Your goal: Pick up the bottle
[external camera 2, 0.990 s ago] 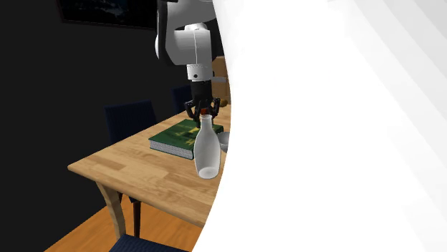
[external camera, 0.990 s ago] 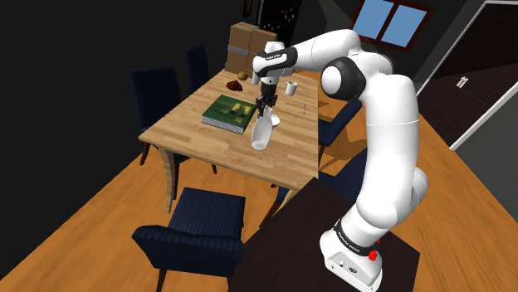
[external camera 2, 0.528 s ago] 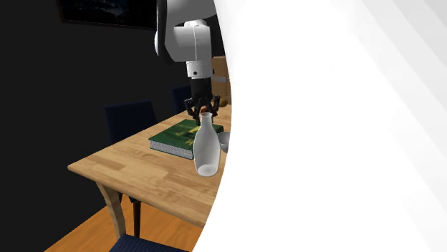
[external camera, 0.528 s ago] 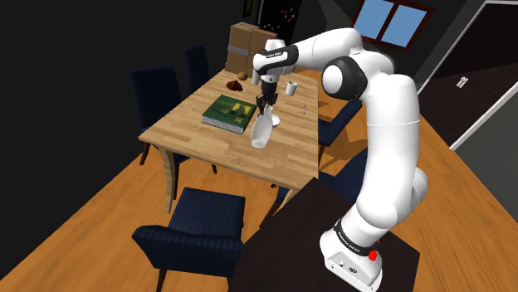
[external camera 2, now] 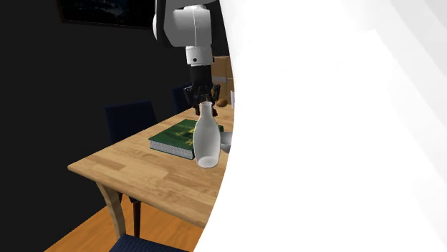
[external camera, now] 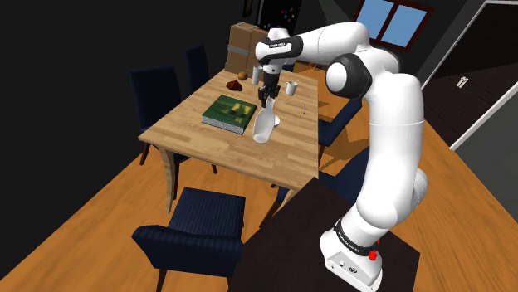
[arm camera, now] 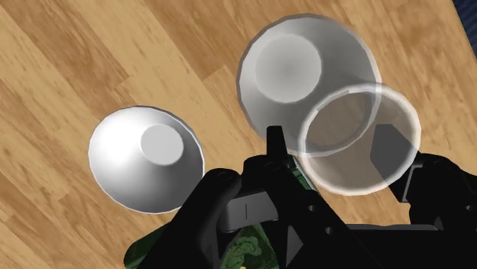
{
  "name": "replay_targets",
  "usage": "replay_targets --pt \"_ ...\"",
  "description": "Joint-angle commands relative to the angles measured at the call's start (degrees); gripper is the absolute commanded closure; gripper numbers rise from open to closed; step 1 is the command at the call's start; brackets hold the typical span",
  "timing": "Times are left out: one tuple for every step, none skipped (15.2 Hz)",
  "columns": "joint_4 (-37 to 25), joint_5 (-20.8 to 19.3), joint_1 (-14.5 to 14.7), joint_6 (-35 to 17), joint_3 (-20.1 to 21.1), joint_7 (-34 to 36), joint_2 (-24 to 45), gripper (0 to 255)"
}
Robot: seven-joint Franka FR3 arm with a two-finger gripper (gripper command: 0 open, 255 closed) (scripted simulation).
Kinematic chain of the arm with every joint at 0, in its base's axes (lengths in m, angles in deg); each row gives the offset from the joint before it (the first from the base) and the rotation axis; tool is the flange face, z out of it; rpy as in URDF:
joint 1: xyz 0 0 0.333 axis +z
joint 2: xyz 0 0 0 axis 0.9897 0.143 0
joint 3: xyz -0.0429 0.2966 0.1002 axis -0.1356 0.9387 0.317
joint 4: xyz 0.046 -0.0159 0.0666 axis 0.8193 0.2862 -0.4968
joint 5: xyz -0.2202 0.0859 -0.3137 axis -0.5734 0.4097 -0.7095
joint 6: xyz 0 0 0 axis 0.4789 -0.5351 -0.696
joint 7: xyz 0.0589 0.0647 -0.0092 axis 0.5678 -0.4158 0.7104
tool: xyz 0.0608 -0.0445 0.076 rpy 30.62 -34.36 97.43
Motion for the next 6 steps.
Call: replay_targets --pt "-0.87 -0.09 -0.03 1.30 -0.07 0.00 -0.44 255" --pt "-1.37 -0.13 -0.04 1.97 -0.10 0.01 -0.62 255" --pt "-1.88 -0.17 -0.05 2.64 -0.12 0.02 -0.79 255" --pt "-2.42 -0.21 -0.07 3.33 -0.15 0.03 -0.94 255" --pt "-2.48 -0.22 -0.07 3.43 -0.15 0.03 -0.97 255" --pt "-2.50 -0.22 -0.07 3.43 -0.15 0.03 -0.97 255"
